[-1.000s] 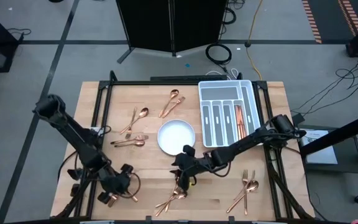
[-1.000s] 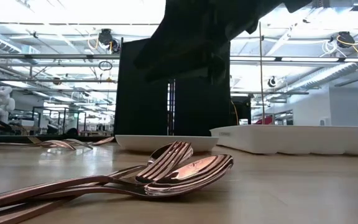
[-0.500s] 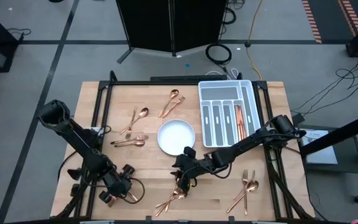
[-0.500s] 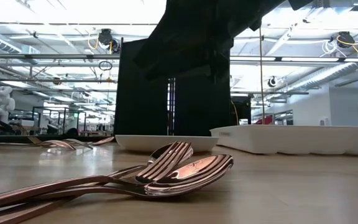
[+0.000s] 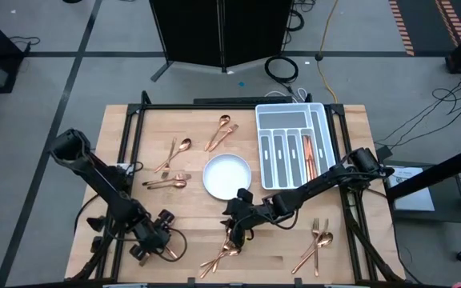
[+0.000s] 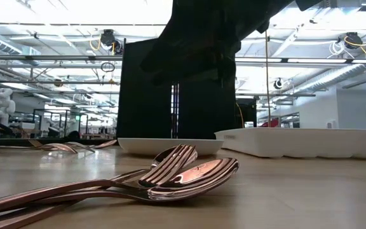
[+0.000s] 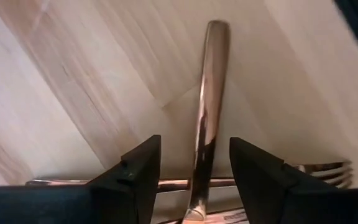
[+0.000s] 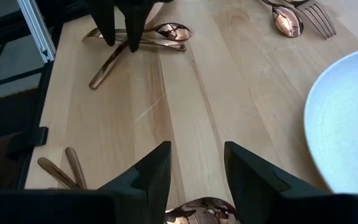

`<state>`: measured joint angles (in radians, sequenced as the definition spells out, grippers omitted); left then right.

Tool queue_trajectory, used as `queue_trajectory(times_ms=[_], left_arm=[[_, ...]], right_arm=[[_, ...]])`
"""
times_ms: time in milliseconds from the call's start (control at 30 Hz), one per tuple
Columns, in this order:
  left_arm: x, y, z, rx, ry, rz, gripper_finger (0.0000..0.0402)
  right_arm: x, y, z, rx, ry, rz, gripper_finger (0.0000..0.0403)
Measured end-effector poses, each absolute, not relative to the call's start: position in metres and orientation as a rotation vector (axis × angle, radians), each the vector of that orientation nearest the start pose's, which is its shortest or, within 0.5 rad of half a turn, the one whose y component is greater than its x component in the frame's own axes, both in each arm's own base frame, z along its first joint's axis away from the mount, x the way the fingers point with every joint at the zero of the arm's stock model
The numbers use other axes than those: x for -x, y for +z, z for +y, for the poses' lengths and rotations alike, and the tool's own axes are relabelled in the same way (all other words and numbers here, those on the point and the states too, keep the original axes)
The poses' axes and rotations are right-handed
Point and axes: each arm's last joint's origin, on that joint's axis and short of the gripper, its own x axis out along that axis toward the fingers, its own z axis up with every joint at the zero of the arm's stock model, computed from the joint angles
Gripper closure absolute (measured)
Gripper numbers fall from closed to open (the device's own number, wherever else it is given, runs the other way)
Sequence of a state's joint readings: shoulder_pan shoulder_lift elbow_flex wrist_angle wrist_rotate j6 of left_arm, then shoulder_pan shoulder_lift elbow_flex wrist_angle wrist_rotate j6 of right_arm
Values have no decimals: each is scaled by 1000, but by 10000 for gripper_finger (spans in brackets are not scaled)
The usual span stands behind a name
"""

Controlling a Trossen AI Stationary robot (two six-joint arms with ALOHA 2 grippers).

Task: Sort silverware
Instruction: Put the knife in the silverware tray

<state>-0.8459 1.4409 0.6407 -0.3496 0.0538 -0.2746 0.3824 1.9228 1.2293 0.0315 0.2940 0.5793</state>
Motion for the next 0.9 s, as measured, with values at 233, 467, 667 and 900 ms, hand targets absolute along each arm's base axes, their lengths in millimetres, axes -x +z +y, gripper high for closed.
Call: queue_trajectory(times_ms=[233,467,667,900], left_arm=[[-159,132,-182,-242,-626,1226,228],[-158,132,-182,-234,-632,1247,322],[-157,132,-181,-225,-652,1267,379],[-158,144,-182,-251,-664,1269,368]], right_arm=[[-386,182,146,-331,-96,630,264],[-386,182,146,-320,-93,631,264],[-386,182,146,-319,-93,631,264],[-386,182,146,-312,-104,625,264]])
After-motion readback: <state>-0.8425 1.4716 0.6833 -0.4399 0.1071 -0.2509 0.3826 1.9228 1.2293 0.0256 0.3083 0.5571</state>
